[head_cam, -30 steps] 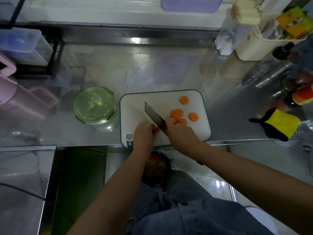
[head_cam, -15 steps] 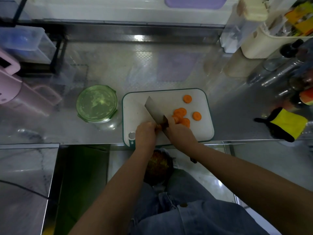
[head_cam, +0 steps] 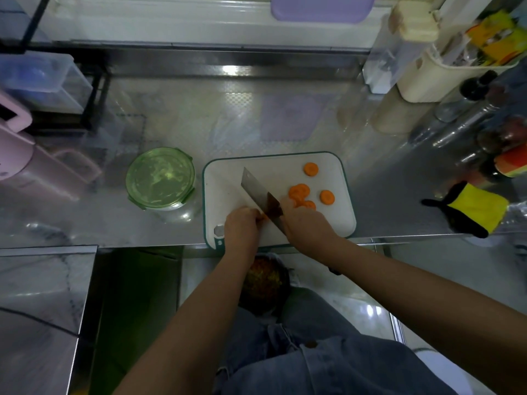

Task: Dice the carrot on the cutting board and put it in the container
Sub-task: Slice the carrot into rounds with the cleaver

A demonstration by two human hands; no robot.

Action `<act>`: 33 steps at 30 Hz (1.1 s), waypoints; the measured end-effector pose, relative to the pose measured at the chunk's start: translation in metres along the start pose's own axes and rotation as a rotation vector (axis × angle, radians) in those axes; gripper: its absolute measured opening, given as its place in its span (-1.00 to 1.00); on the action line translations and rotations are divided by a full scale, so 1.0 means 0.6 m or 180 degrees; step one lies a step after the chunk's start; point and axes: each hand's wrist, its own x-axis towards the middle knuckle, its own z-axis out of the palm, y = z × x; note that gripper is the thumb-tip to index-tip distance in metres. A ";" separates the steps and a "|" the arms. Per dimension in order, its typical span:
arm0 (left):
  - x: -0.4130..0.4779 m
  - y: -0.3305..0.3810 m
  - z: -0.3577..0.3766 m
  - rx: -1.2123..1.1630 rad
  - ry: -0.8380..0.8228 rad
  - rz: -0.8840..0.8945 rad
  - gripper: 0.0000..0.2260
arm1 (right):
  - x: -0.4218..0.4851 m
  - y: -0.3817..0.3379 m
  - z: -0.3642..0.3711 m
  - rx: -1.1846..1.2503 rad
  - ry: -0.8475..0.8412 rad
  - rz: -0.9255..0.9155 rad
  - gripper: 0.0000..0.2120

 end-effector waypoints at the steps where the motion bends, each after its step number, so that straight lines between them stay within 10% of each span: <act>1: 0.000 0.000 -0.001 -0.0008 -0.0018 -0.0007 -0.80 | -0.001 -0.002 -0.001 0.0001 -0.0011 0.0015 -0.79; 33: 0.000 -0.005 -0.010 0.0013 -0.0138 -0.0047 -0.82 | 0.024 0.008 0.014 0.0353 0.0160 0.0068 -0.80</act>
